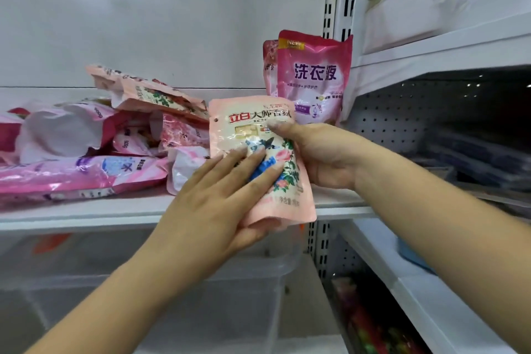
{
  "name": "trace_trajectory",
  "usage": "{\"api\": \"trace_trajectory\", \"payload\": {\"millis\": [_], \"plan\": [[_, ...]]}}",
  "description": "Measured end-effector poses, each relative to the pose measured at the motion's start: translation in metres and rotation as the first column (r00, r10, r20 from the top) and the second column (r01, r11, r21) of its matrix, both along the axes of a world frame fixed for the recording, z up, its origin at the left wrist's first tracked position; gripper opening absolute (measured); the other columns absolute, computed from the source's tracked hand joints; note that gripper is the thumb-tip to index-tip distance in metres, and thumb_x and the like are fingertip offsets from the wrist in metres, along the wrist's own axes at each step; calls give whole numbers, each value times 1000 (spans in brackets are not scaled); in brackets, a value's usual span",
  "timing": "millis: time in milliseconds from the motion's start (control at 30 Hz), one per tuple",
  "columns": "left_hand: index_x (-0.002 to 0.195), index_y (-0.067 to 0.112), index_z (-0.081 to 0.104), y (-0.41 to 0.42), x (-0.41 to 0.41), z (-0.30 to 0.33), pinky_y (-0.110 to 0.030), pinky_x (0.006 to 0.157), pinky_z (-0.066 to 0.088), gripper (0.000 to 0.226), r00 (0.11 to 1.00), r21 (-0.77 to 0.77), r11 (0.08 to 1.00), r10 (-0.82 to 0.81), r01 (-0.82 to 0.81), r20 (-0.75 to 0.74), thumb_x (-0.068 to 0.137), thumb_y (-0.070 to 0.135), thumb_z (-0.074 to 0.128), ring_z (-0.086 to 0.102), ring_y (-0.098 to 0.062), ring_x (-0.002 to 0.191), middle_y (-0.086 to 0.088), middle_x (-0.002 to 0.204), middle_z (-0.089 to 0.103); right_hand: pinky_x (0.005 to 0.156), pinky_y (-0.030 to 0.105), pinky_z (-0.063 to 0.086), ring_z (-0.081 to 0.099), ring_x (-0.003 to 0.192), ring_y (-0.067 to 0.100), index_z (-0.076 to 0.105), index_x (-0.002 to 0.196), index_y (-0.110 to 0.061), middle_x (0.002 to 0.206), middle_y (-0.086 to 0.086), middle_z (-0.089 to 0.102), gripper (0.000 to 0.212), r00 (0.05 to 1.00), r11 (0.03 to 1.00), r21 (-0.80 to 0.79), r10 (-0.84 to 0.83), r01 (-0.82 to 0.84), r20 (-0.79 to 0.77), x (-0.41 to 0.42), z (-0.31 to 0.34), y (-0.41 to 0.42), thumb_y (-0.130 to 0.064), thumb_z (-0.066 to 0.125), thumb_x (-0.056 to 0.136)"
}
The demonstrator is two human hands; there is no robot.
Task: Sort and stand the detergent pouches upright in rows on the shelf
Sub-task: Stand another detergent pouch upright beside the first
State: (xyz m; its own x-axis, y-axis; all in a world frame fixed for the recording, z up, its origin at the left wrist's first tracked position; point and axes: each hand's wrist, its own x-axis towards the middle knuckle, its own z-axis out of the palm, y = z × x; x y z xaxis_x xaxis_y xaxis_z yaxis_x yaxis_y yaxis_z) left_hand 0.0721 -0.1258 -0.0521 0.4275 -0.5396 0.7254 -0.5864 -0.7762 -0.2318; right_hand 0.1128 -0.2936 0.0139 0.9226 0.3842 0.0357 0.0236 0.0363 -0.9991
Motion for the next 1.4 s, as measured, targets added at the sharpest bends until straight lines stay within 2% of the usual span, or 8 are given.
{"api": "trace_trajectory", "payload": {"millis": [133,233,333,567,733,933,1167,1400], "plan": [[137,17,32,1,-2,10,-34,105,20,74,999,0,999,47,-47,8,86,69,19,31,-23,128,-13,140,39,62,36,57,67,62,20,61,91,-4,81,12,68,7,984,976,179,-143,123,107,2,15,-9,-6,57,85],[136,15,41,7,0,26,-28,105,18,80,985,-20,985,169,-170,-34,85,71,15,43,-26,128,-14,136,48,66,40,58,69,66,21,61,95,-6,78,10,71,11,922,892,384,-332,239,198,12,39,-36,-4,57,84],[139,25,40,12,8,36,-28,110,16,88,954,-95,961,242,-261,-174,71,77,15,35,-21,134,-3,142,44,71,36,58,71,73,18,62,90,-11,73,4,73,9,857,820,489,-455,298,241,24,47,-62,-5,59,83],[123,26,58,12,13,30,-37,102,31,84,918,-131,925,319,-355,-237,63,69,19,49,-21,119,4,127,58,81,38,53,69,82,17,60,91,-17,87,2,72,9,852,853,306,-489,422,189,49,5,-67,-15,63,83],[108,17,69,13,17,27,-37,89,42,70,942,-170,935,282,-313,-182,68,60,30,58,-27,101,-2,108,68,101,41,41,59,109,22,52,116,-16,117,5,64,52,906,931,-40,-341,362,252,55,-8,-69,-10,72,69],[126,27,55,11,11,28,-30,87,35,61,938,-242,922,241,-301,-248,75,58,43,47,-20,113,5,123,60,82,37,52,64,92,21,51,118,-6,101,7,66,46,900,922,129,-386,366,204,65,-18,-69,5,64,76],[119,26,62,10,-10,30,-31,79,36,66,934,-249,917,247,-312,-259,66,61,42,53,-23,104,3,111,66,74,32,54,65,84,16,55,104,-12,92,1,67,30,901,930,84,-367,358,232,70,-18,-64,1,64,78],[97,15,72,14,-29,23,-35,66,44,55,949,-258,916,274,-306,-153,71,54,45,64,-29,74,-2,83,71,90,38,50,62,100,21,47,114,-14,107,2,63,40,855,913,0,-381,407,352,74,-21,-67,-10,67,79]]}}
